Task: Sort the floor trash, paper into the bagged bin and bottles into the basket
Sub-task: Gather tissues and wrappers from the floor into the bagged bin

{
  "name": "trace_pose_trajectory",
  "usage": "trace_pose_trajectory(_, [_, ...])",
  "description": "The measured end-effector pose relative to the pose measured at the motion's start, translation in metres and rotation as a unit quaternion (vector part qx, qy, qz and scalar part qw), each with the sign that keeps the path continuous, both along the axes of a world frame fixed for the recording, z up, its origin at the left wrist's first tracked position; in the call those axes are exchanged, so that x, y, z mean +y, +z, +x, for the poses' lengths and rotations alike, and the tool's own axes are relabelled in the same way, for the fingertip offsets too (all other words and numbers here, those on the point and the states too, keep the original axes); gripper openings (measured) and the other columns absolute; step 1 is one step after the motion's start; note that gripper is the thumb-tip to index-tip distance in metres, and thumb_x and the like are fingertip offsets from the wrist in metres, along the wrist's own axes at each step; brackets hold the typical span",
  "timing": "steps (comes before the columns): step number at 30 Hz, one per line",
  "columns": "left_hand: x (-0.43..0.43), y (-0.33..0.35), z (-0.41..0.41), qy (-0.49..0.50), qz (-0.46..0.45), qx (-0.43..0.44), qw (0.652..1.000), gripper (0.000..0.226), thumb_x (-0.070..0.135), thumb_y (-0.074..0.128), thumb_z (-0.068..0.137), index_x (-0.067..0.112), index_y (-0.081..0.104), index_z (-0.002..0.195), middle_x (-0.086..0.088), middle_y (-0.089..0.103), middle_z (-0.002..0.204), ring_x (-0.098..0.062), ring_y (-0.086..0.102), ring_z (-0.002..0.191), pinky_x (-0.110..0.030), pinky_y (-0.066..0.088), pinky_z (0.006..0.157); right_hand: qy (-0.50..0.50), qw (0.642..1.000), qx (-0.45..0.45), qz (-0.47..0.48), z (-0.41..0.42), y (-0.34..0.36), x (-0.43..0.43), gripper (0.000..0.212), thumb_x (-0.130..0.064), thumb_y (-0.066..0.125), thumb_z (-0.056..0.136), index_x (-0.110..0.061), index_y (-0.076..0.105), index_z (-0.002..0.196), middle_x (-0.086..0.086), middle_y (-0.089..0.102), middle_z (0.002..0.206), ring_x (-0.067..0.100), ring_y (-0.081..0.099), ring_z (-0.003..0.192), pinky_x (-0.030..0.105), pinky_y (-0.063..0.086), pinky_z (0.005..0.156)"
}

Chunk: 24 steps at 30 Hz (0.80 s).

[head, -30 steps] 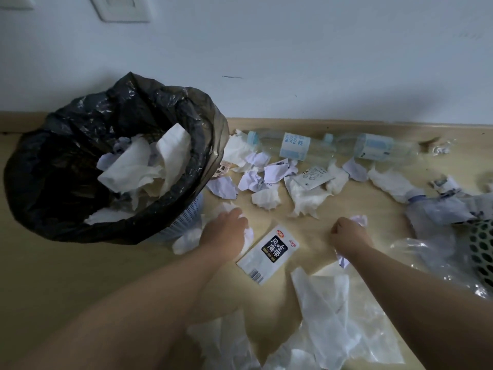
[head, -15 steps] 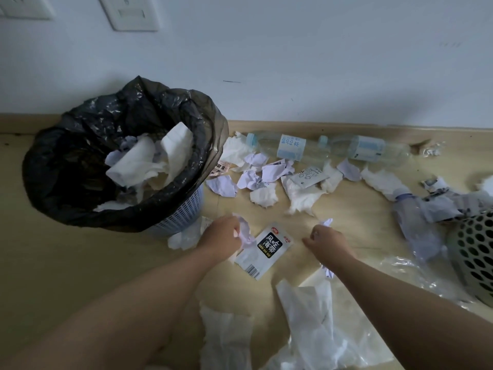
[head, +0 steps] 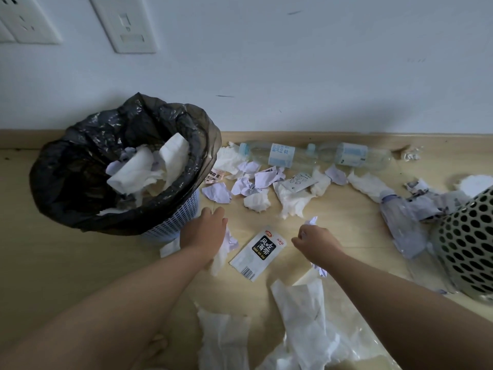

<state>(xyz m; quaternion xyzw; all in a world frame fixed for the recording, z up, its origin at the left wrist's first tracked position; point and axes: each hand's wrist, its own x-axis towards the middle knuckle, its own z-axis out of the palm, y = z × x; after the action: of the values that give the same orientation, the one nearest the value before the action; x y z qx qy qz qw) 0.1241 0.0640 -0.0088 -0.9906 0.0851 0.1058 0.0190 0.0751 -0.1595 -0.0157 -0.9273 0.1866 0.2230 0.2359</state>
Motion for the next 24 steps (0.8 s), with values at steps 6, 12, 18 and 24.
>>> trace_pose_trajectory(6, [-0.011,-0.019,-0.004,-0.035,-0.005,0.102,0.994,0.043,0.012,0.033,0.096,0.033,0.032,0.134,-0.006,0.045,0.123,-0.028,0.058,0.1,-0.032,0.04,0.069,0.019,0.999,0.026,0.005,-0.005,-0.013,0.005,0.012,-0.026,0.047,0.088,-0.018,0.051,0.08,0.005,0.052,0.086,0.022,0.051,0.08,0.026,0.038,0.066])
trace_pose_trajectory(12, [-0.009,-0.03,-0.007,-0.07,-0.013,0.19,0.979,0.053,0.016,0.044,0.089,0.033,0.029,0.137,-0.002,0.057,0.121,-0.025,0.059,0.102,-0.029,0.044,0.074,0.016,0.999,0.036,0.006,-0.007,-0.017,0.003,0.014,-0.027,0.046,0.088,-0.017,0.056,0.087,0.004,0.053,0.086,0.022,0.053,0.081,0.026,0.039,0.067])
trace_pose_trajectory(18, [-0.004,-0.026,-0.01,-0.095,0.029,0.188,0.977,0.03,0.002,0.038,0.085,0.022,0.055,0.1,0.0,0.057,0.11,-0.02,0.052,0.088,-0.026,0.034,0.065,0.011,0.999,0.035,0.002,-0.008,-0.015,0.005,0.012,-0.027,0.046,0.088,-0.019,0.05,0.08,0.004,0.054,0.085,0.023,0.053,0.08,0.025,0.037,0.066])
trace_pose_trajectory(24, [-0.008,-0.011,-0.006,0.041,-0.213,0.164,0.962,0.016,0.012,0.051,0.086,0.025,0.059,0.084,0.004,0.065,0.093,-0.018,0.061,0.082,-0.024,0.046,0.066,-0.015,0.997,0.011,0.069,-0.004,-0.003,0.02,0.024,-0.032,0.049,0.089,-0.012,0.062,0.086,0.004,0.065,0.08,0.02,0.059,0.078,0.026,0.041,0.062])
